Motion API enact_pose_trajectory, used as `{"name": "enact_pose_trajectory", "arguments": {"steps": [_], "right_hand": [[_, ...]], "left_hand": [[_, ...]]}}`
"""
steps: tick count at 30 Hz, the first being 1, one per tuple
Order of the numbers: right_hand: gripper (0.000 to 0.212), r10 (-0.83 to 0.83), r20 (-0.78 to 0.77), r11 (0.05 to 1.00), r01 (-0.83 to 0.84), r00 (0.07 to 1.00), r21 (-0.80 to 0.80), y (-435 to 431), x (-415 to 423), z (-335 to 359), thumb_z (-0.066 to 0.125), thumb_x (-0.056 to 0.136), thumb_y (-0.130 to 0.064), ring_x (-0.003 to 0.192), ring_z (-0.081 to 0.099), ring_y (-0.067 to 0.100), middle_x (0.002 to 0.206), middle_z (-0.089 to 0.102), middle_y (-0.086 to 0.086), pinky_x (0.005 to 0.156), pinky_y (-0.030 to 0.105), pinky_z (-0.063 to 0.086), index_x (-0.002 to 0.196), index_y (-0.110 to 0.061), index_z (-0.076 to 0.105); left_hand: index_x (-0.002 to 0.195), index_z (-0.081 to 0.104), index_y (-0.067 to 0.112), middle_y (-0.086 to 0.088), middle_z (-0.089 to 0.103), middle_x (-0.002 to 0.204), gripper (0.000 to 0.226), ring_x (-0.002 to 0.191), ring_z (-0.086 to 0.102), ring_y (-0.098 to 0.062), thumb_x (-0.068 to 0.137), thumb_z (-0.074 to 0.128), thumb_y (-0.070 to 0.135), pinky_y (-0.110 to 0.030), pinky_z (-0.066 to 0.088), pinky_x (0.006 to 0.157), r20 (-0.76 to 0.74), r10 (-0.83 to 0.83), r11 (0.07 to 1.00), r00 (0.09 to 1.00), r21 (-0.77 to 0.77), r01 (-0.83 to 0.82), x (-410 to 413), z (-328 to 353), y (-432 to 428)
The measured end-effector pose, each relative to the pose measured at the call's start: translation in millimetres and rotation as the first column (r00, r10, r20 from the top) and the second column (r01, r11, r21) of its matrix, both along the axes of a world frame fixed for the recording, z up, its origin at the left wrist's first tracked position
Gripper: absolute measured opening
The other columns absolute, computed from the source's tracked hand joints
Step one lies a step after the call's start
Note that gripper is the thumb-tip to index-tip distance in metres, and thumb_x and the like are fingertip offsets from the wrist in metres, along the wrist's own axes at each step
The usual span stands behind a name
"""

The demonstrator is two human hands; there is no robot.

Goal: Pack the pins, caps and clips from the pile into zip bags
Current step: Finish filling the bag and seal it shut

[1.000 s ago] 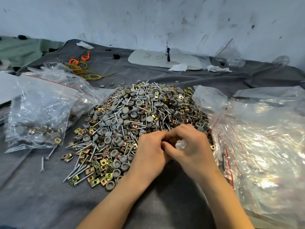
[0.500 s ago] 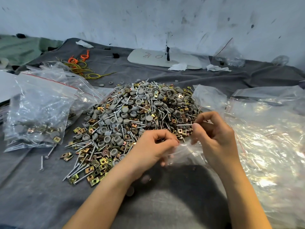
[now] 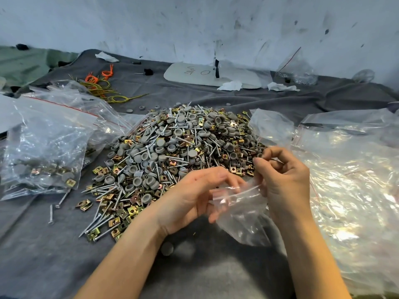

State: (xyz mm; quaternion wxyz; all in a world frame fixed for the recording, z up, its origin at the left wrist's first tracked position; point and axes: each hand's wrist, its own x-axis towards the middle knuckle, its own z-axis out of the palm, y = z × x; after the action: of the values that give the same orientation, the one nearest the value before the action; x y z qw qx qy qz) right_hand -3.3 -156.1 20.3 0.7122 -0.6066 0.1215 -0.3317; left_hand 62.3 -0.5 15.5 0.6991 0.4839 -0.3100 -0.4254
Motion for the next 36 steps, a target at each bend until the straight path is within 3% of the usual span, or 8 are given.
{"name": "enact_pose_trajectory", "arguments": {"steps": [6, 10, 15, 24, 26, 29, 31, 36], "right_hand": [[0.031, -0.083, 0.005, 0.996, 0.083, 0.997, 0.043, 2, 1, 2, 0.058, 0.08, 0.012, 0.034, 0.046, 0.007, 0.043, 0.054, -0.001, 0.035, 0.014, 0.031, 0.07, -0.017, 0.056], [0.033, -0.018, 0.057, 0.992, 0.011, 0.998, 0.125, 4, 1, 1, 0.055, 0.078, 0.008, 0.036, 0.043, 0.008, 0.045, 0.053, -0.001, 0.035, 0.013, 0.03, 0.069, -0.024, 0.056], [0.024, 0.063, 0.129, 0.995, -0.072, 0.99, 0.066, 6, 3, 1, 0.054, 0.073, -0.004, 0.043, 0.047, 0.012, 0.051, 0.056, 0.0, 0.037, 0.018, 0.036, 0.072, -0.025, 0.065], [0.021, 0.067, 0.058, 0.982, -0.055, 0.996, -0.182, -4, -4, 0, 0.057, 0.076, -0.004, 0.052, 0.057, 0.005, 0.058, 0.063, -0.004, 0.047, 0.016, 0.045, 0.074, -0.021, 0.068], [0.019, 0.0, 0.051, 0.9, 0.022, 0.999, -0.435, -9, -7, 1, 0.058, 0.077, -0.004, 0.055, 0.057, 0.003, 0.062, 0.063, -0.009, 0.053, 0.015, 0.047, 0.077, -0.021, 0.065], [0.013, -0.076, 0.083, 0.536, 0.111, 0.994, -0.837, -15, -11, 3, 0.061, 0.078, -0.003, 0.065, 0.054, 0.003, 0.074, 0.06, -0.012, 0.062, 0.018, 0.047, 0.083, -0.014, 0.065], [0.007, -0.096, 0.078, 0.368, 0.109, 0.992, -0.923, -16, -12, 3, 0.062, 0.078, -0.004, 0.07, 0.054, 0.008, 0.079, 0.061, -0.005, 0.065, 0.023, 0.047, 0.082, -0.007, 0.068], [0.015, -0.012, 0.041, 0.443, 0.043, 0.999, -0.895, -13, -16, 4, 0.064, 0.081, -0.005, 0.081, 0.061, 0.008, 0.089, 0.069, -0.006, 0.076, 0.014, 0.045, 0.092, -0.012, 0.073]], "left_hand": [[0.06, 0.062, 0.021, 0.01, 0.07, 0.101, 0.018, 0.06, 0.054, -0.007, 0.077, 0.067, 0.021, -0.013, 0.041, 0.044, 0.135, 0.025, 0.999, 0.991, 0.021, -0.028, 1, -2, 2], [0.074, 0.057, 0.005, -0.003, 0.064, 0.073, 0.026, 0.047, 0.054, -0.008, 0.076, 0.079, 0.019, -0.015, 0.046, 0.043, -0.116, -0.025, 0.985, 0.993, -0.173, 0.005, 3, -2, 2], [0.072, 0.057, 0.015, 0.002, 0.054, 0.063, 0.031, 0.054, 0.054, -0.01, 0.079, 0.08, 0.035, -0.022, 0.051, 0.055, -0.254, -0.056, 0.951, 0.966, -0.309, -0.027, 5, -2, 2], [0.081, 0.07, 0.021, 0.003, 0.059, 0.074, 0.009, 0.069, 0.056, -0.012, 0.081, 0.077, 0.028, -0.026, 0.054, 0.074, 0.027, 0.119, 0.983, 0.993, -0.141, -0.114, 8, -6, 0], [0.082, 0.07, 0.025, 0.004, 0.06, 0.077, 0.004, 0.073, 0.057, -0.012, 0.085, 0.07, 0.025, -0.029, 0.053, 0.08, 0.124, 0.152, 0.986, 0.981, -0.088, -0.142, 7, -9, 1], [0.085, 0.063, 0.028, 0.009, 0.059, 0.08, 0.011, 0.08, 0.055, -0.008, 0.087, 0.057, 0.037, -0.022, 0.045, 0.082, 0.432, 0.137, 0.987, 0.891, 0.022, -0.162, 5, -11, 2], [0.088, 0.059, 0.025, 0.016, 0.056, 0.081, 0.015, 0.08, 0.053, 0.0, 0.088, 0.053, 0.039, -0.014, 0.04, 0.078, 0.521, 0.1, 0.987, 0.848, 0.054, -0.149, 4, -10, 1], [0.089, 0.058, 0.023, 0.012, 0.059, 0.086, 0.017, 0.085, 0.055, -0.002, 0.088, 0.051, 0.039, -0.016, 0.04, 0.081, 0.542, 0.116, 0.986, 0.832, 0.038, -0.162, 6, -11, 0]]}}
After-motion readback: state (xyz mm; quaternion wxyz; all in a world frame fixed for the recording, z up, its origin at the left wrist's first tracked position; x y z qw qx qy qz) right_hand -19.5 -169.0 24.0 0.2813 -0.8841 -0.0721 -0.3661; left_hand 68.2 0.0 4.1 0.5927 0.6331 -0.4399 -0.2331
